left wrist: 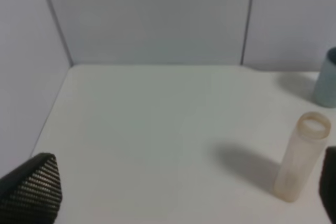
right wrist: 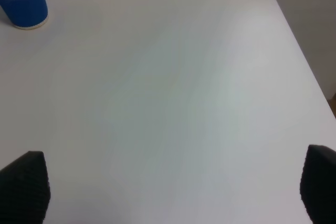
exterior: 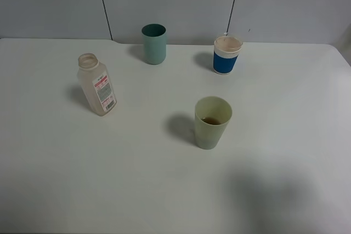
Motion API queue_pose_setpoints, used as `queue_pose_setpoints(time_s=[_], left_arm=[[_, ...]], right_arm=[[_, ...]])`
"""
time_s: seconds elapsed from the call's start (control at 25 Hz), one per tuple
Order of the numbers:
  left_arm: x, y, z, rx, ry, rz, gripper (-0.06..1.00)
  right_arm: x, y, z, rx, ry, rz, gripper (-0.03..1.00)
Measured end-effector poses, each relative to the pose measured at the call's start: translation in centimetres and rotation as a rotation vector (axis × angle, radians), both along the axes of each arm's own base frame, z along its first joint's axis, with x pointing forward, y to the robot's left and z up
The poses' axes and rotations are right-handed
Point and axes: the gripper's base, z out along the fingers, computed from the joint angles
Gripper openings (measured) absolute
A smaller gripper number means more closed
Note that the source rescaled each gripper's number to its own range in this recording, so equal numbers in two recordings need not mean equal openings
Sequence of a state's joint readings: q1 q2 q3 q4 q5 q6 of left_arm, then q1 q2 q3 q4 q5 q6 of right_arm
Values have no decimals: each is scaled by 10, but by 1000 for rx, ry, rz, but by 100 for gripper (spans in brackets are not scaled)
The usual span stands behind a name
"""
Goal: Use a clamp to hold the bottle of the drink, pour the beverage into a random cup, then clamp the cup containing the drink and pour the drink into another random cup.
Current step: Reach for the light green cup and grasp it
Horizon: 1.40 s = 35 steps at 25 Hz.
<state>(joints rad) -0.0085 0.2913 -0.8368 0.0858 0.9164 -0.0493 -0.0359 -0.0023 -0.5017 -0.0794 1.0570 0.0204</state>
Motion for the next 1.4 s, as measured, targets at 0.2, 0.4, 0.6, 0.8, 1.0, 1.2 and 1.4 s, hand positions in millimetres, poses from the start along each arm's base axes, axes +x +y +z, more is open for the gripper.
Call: queue_pose_setpoints(time_s=[0.2,0.4,0.6,0.8,1.0,1.2,1.4], left_arm=[[-22,0,-9,-11,8,23,100],[-40,0,-30,-15,23,28,100],[-50,0,-56,-16,23,28,100],[-45,-3,-67,-38,70,9,100],[-27,-6,-93,-68,138,-17,100],[-23,-7,-102,-86,171,-30,100],[-23,-7,-102,-86,171,-30,100]], right_arm=[[0,0,0,0,0,0,86],[0,0,0,0,0,0,86],[0,0,0,0,0,0,86],[0,0,0,0,0,0,86],[0,0,0,0,0,0,86],[0,0,0,0,0,0,86],[0,0,0,0,0,0,86]])
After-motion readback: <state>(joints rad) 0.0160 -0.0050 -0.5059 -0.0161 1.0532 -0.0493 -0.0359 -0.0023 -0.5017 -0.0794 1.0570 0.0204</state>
